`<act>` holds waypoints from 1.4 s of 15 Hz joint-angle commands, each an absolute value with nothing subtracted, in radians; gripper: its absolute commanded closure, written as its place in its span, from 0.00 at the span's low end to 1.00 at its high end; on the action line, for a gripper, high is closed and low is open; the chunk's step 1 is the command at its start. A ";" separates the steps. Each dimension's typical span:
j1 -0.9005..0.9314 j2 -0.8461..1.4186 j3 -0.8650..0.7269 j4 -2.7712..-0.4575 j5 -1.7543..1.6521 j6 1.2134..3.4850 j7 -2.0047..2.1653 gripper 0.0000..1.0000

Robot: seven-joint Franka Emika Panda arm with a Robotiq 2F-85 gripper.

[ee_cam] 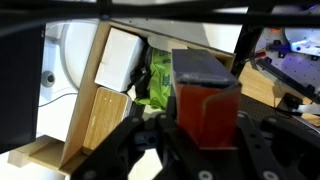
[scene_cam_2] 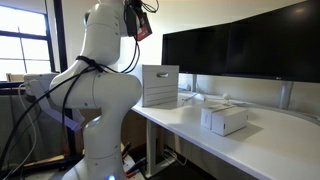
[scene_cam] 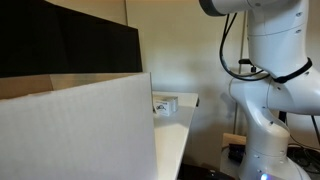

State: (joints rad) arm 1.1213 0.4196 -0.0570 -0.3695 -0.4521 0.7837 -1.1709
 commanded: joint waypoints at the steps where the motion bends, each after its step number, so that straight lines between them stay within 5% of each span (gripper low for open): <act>1: 1.075 0.363 -0.051 -0.417 -0.466 0.774 -1.125 0.86; 21: 0.530 0.289 0.084 -0.374 -0.181 0.766 -1.064 0.86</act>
State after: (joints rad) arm 0.6194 0.2888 0.0281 -0.3679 -0.2731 0.7724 -1.1127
